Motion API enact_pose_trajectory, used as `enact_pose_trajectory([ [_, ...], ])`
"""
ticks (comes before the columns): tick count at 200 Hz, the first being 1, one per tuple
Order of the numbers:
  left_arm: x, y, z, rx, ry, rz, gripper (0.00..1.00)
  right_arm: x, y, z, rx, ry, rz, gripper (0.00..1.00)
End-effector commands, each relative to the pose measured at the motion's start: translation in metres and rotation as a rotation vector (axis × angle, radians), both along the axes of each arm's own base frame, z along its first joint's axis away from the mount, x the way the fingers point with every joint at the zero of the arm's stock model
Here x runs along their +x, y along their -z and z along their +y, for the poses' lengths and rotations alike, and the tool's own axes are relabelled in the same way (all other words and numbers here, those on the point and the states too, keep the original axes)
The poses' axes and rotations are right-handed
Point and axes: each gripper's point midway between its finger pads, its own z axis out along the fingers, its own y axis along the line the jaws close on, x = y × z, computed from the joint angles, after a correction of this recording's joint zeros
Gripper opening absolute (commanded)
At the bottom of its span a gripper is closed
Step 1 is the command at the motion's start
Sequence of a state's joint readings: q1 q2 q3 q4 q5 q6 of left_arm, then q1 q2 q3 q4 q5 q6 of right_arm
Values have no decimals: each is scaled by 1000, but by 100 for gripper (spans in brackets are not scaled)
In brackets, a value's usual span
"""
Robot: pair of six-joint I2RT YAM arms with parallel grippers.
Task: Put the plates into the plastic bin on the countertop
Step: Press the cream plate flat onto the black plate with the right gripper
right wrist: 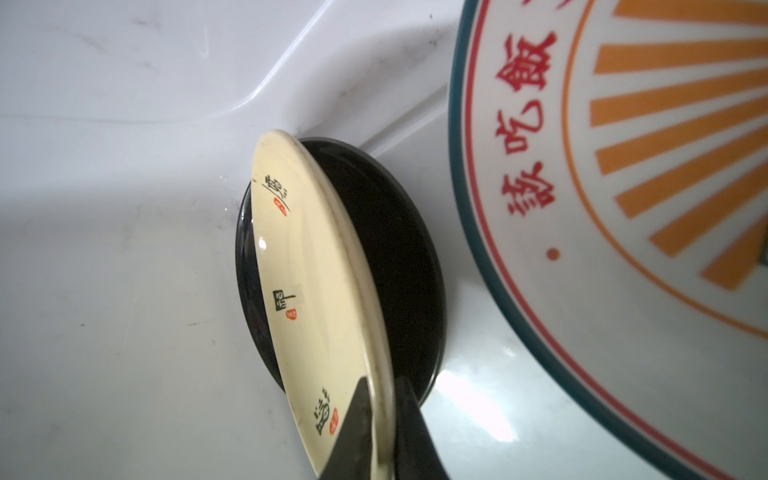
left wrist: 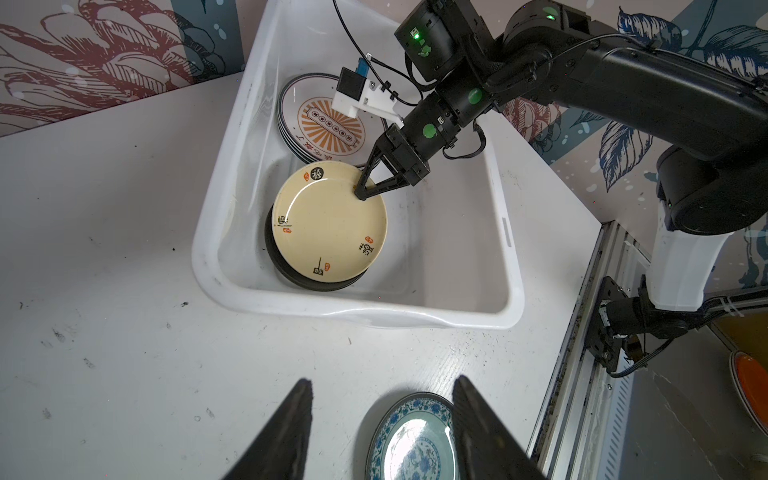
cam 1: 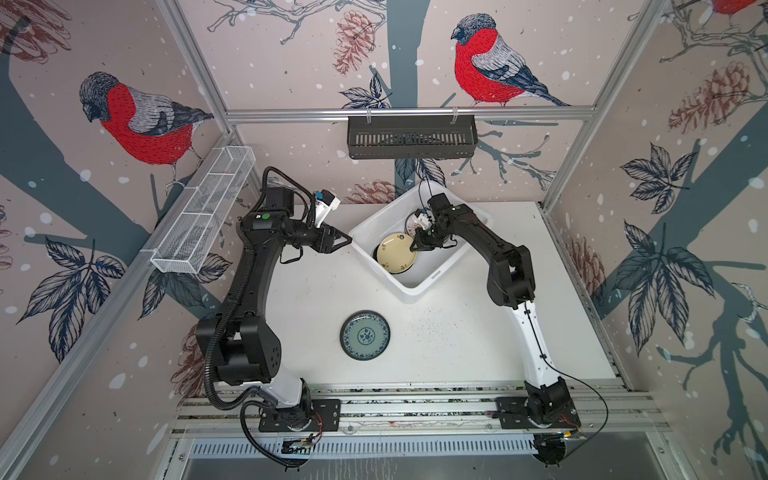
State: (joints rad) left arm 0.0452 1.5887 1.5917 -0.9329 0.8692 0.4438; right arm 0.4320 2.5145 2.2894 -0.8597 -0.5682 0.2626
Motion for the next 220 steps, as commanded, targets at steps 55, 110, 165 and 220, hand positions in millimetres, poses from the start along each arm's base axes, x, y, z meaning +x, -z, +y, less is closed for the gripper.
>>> enact_pose_trajectory([
  [55,-5,-3,-2,-7,25,-6,54,-3,9,1,-1,-9,21,16],
  [110,-6,-1,-2,-7,27,-1,54,-4,13,0,-5,-9,29,18],
  [165,-7,1,-2,-7,30,1,54,-5,15,-2,-14,-10,32,20],
  [220,-9,1,-3,-8,33,2,54,-5,9,-5,-31,-7,20,23],
])
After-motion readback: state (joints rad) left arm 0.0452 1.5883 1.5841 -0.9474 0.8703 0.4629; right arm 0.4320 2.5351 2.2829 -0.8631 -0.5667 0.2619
